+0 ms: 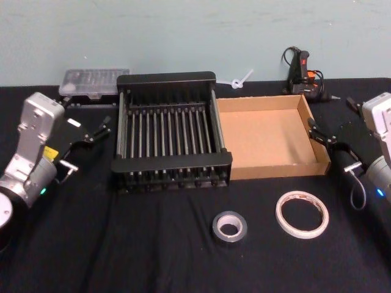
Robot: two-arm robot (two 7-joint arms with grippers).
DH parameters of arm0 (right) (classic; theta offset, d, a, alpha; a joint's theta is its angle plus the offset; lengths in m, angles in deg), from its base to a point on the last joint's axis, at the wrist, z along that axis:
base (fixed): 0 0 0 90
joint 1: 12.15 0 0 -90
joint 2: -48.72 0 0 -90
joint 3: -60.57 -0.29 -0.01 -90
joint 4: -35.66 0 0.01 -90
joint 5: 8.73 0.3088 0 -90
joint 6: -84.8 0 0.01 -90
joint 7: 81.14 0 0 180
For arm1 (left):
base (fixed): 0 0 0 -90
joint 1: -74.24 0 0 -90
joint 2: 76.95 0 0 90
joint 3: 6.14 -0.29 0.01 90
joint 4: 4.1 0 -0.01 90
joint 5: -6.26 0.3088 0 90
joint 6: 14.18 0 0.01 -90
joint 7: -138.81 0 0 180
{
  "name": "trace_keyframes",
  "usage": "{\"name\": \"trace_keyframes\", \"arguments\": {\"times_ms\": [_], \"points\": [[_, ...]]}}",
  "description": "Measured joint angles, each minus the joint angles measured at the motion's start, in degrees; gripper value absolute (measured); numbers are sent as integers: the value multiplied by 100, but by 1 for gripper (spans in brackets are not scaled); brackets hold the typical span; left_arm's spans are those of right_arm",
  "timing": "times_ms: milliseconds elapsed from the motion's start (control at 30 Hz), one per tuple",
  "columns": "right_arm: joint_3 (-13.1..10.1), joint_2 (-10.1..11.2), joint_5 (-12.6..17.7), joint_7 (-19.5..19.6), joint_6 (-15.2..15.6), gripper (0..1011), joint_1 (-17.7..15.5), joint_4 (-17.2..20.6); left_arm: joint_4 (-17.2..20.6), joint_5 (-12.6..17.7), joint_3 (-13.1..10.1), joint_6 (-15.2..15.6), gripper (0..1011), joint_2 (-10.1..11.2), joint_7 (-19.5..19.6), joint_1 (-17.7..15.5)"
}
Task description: Pick up the white tape and place it into the black box , Pick up the silver tape and place it into the brown box.
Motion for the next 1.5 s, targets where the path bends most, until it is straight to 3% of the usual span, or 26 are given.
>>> {"name": "trace_keyframes", "arguments": {"times_ms": [1233, 1500], "points": [[0, 0, 0, 0, 0, 1002, 0, 0, 0, 0, 0, 0, 1001, 0, 0, 0], [-174, 78, -38, -41, -34, 1002, -225, 392, 0, 0, 0, 0, 1001, 0, 0, 0]]}}
